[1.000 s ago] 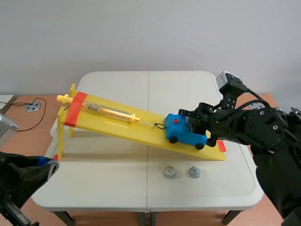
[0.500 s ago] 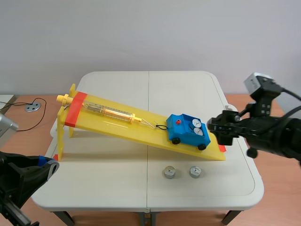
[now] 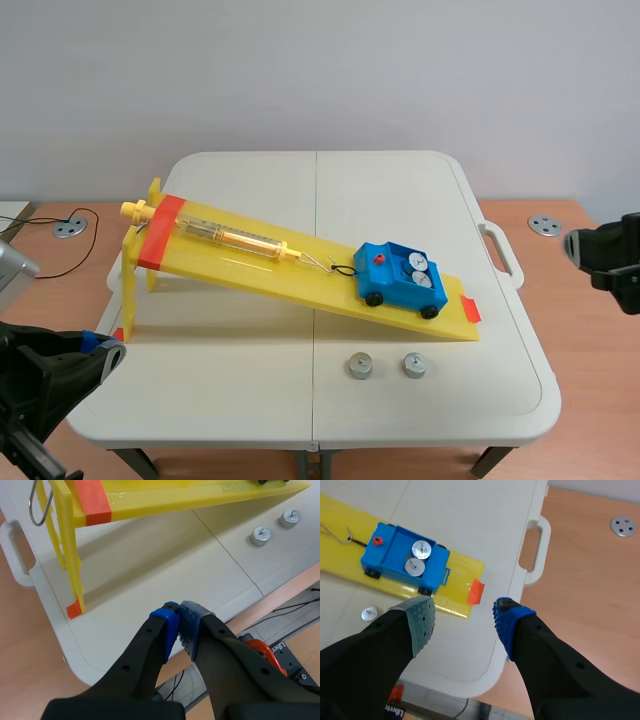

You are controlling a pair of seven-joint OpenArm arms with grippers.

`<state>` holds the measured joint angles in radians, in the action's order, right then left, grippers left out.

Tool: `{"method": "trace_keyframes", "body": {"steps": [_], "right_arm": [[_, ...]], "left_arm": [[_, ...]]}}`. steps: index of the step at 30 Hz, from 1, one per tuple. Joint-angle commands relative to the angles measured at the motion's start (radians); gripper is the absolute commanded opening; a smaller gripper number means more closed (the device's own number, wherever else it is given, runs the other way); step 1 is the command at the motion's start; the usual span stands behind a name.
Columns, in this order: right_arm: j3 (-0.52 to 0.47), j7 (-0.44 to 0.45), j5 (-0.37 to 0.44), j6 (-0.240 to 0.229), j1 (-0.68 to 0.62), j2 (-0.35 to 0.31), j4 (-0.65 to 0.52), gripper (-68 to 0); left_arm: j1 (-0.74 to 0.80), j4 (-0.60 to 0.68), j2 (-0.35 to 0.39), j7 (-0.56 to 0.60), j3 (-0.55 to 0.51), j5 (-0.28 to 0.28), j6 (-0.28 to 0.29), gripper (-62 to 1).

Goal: Place the four metal weights on the blue cart on the ramp.

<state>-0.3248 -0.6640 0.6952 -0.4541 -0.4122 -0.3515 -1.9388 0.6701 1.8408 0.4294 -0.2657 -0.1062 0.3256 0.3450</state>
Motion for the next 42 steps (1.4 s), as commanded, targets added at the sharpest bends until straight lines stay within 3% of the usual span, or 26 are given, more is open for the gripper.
{"method": "trace_keyframes", "body": {"steps": [1, 8, 16, 26, 42], "right_arm": [[-0.045, 0.071, 0.110, -0.064, -0.010, -0.079, -0.112, -39.6], [-0.055, 0.050, 0.111, -0.064, -0.076, -0.093, -0.167, -39.4], [0.102, 0.166, -0.058, -0.055, -0.061, -0.086, -0.118, -39.5], [0.328, 0.250, -0.269, 0.000, 0.091, -0.003, 0.051, -39.5], [0.565, 0.368, -0.482, 0.063, 0.294, 0.119, 0.362, -39.5]], "left_arm": [[-0.008, 0.069, -0.016, 0.085, -0.018, 0.048, 0.024, -56.9], [-0.008, 0.069, -0.016, 0.085, -0.018, 0.048, 0.024, -56.9], [-0.008, 0.069, -0.016, 0.085, -0.018, 0.048, 0.024, -56.9], [-0.008, 0.069, -0.016, 0.085, -0.018, 0.048, 0.024, -56.9], [-0.008, 0.069, -0.016, 0.085, -0.018, 0.048, 0.024, -56.9]]}}
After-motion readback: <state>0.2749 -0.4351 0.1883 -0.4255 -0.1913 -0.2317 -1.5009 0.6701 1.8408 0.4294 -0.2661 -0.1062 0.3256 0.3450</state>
